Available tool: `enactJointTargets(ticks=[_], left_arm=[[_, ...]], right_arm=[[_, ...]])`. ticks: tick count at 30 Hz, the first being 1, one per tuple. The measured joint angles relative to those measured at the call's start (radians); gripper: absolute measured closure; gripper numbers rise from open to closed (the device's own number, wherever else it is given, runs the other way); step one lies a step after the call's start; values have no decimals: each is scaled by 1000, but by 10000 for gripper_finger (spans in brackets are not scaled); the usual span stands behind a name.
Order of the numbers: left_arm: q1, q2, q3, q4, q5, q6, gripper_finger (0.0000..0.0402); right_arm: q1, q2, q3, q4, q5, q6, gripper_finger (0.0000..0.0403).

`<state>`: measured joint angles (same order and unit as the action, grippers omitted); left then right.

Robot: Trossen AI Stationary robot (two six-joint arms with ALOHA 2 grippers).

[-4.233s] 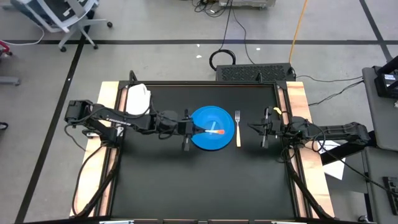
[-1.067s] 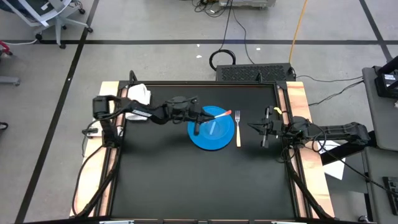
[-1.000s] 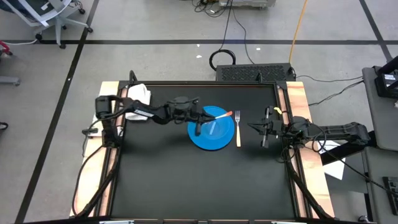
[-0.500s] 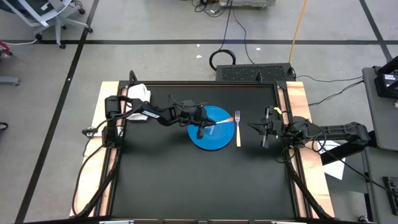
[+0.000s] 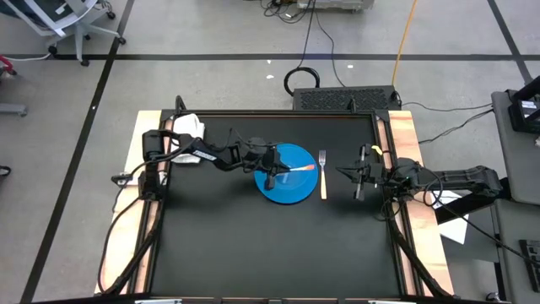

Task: Set table place
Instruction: Put the orange spoon into the blue bowl

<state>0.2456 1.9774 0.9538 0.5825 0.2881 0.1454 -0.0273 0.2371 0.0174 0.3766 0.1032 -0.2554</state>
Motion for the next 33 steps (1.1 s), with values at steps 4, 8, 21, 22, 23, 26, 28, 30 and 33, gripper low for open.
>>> enactJointTargets(ticks=[4, 8, 21, 22, 23, 26, 28, 30, 33], left_arm=[[1, 0, 0, -3, -1, 7, 393], [1, 0, 0, -5, -1, 22, 394], [1, 0, -1, -36, -4, 109, 395], [1, 0, -1, -40, -7, 119, 396], [1, 0, -1, -43, -11, 125, 396], [1, 0, -1, -43, -11, 136, 384], [1, 0, -1, -44, -11, 143, 375], [1, 0, -1, -43, -11, 143, 371], [1, 0, -1, -43, -11, 144, 369]], right_arm=[[0, 0, 0, 0, 0, 0, 403], [0, 0, 0, 0, 0, -2, 403], [0, 0, 0, 0, 0, -16, 403], [0, 0, 0, 0, 0, -19, 403], [0, 0, 0, 0, 0, -19, 403], [0, 0, 0, 0, 0, -19, 403], [0, 0, 0, 0, 0, -19, 403], [0, 0, 0, 0, 0, -19, 403], [0, 0, 0, 0, 0, -19, 403]])
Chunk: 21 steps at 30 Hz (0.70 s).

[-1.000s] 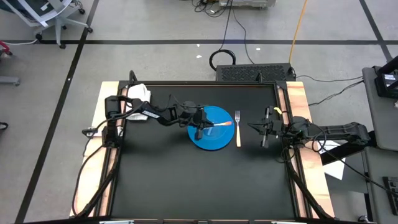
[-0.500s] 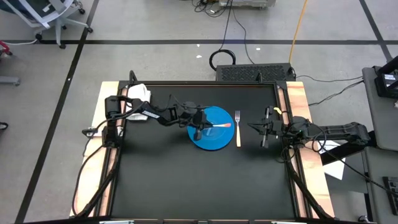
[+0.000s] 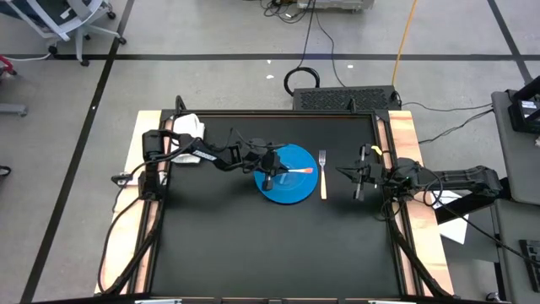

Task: Set table place
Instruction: Put the orange spoon into the blue bowl

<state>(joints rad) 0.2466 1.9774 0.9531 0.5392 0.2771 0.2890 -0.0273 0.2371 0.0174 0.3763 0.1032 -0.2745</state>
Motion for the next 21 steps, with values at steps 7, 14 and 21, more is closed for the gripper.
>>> enactJointTargets(ticks=[7, 14, 21], left_arm=[[0, 0, 0, 0, 18, -2, 367], [0, 0, 0, 2, 35, -2, 366], [0, 0, 0, 4, 36, -1, 366]], right_arm=[[0, 0, 0, 0, 0, 0, 403], [0, 0, 0, 0, 0, 0, 403], [0, 0, 0, -1, 0, 0, 403]])
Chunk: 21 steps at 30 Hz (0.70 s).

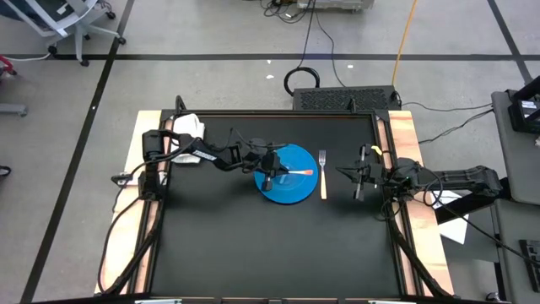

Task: Set table place
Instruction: Put the orange spoon into the blue bowl

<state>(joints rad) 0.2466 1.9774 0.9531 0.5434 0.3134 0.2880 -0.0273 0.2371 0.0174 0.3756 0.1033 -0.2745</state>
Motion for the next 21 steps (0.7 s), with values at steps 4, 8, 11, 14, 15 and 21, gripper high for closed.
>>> enactJointTargets(ticks=[4, 8, 11, 14, 15, 21], left_arm=[[0, 0, 0, 0, 0, 3, 366], [0, 0, 0, 0, 0, 2, 355], [0, 0, 0, 0, 0, -1, 335], [0, 0, 0, -1, 0, -7, 316], [0, 0, 0, -1, -2, -10, 311], [1, 0, 0, -1, -17, -13, 303]], right_arm=[[0, 0, 0, 0, 0, 0, 403], [0, 0, 0, 0, 0, 0, 403], [0, 0, 0, 0, 0, 0, 403], [0, 0, 0, 0, 0, 0, 403], [0, 0, 0, 0, 0, 0, 403], [0, 0, 0, 0, 0, 0, 403]])
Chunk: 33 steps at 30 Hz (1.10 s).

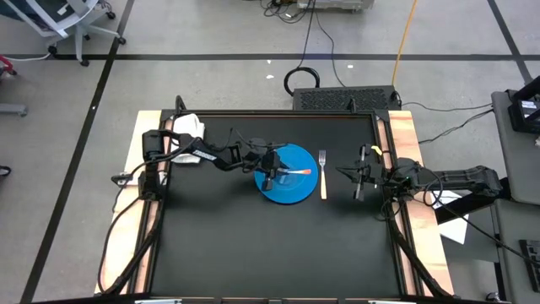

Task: Set table place
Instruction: Put the orange spoon into the blue bowl, then return to Home Position

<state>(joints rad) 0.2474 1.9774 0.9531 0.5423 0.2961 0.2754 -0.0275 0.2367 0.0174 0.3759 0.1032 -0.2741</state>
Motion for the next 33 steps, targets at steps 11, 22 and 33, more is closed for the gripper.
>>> enactJointTargets(ticks=[11, 22, 33], left_arm=[[-3, -85, 0, -20, -2, 4, 302], [-7, -461, -63, -231, -73, 53, 367], [98, -900, -529, 84, -55, -31, 399]], right_arm=[[0, 0, 0, -1, 0, 0, 403], [0, 0, 0, -14, 0, 28, 403], [0, 0, 0, -14, 0, 84, 403]])
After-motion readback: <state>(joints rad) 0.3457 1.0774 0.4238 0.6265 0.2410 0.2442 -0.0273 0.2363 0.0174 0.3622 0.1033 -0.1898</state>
